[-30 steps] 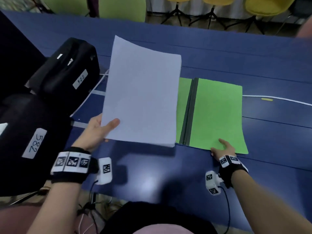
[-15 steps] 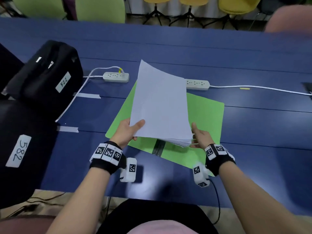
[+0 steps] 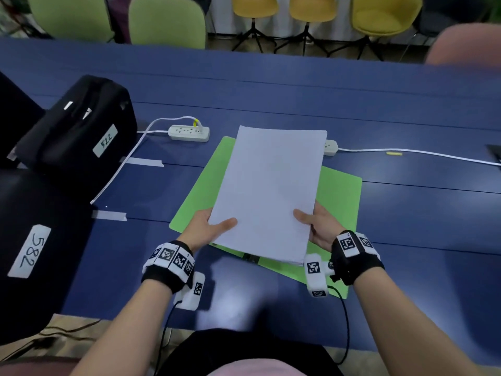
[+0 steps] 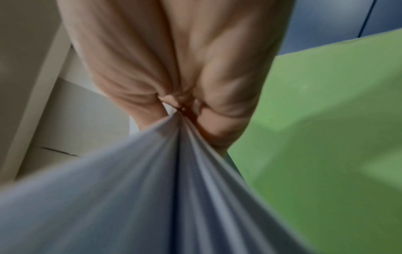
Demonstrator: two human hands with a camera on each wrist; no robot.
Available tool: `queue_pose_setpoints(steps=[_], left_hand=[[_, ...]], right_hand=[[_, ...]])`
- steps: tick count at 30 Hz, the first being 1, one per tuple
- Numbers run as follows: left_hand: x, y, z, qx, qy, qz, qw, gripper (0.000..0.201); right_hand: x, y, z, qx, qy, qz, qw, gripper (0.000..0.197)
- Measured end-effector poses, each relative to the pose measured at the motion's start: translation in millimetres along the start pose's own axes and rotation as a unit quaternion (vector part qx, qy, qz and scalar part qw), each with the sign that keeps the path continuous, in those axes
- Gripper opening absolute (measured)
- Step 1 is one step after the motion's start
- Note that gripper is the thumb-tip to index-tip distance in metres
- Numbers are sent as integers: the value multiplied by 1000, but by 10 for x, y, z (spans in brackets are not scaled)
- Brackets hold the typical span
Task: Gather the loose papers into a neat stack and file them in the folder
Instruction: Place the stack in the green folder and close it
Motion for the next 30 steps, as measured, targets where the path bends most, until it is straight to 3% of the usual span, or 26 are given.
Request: queue_pose_setpoints(steps=[3,7,10,14,16,18,20,21,23,25,28,30], left_hand=[[-19,40,-117,8,-17,-50,999,28],[-300,128,-296,-55,14,94,994,33],[-474,237,-384,-93,56,91,990,31],[-585,376,-509,-106,80,84,988,26],[-514,370,-635,-110,58,28,992,19],[-293,218,-803,-132,11,-57,990,30],[-55,-139,-878,-173,-56,-154,971,9],[81,-379,-901,-189,-103,-206,955,18],[351,-824,-943,-187,-192,-280,922,70],[453,-1022,-951,-162,-222,-327,904,98],[498,-908,-882,-123,-211,-402,883,111],[559,-823,-812,-149,-210,-412,874,116]], right_hand=[[-62,-103,37,-4,5,14,1000,39],[-138,-90,42,-20,4,16,1000,38],[-67,-73,-24,-82,-23,20,996,69],[-6,-200,-132,-179,-35,36,983,33],[-23,-292,-164,-198,-22,57,978,32],[-70,-430,-171,-221,-7,79,972,34],[-131,-646,-125,-269,12,95,958,33],[-155,-769,-84,-297,26,104,949,34],[-206,-1025,2,-352,56,140,924,38],[-263,-1195,66,-383,92,178,902,46],[-380,-1240,78,-388,149,221,882,53],[-453,-1171,61,-380,173,232,878,55]])
Point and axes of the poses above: each hand's wrist, its own z-axis away from the middle knuckle, its own y-axis out of the palm, x = y × z, the point moved 6 cm from there along -z, towards the middle knuckle, and after that the axes turned 2 degrees about z, right-handed, at the moved point
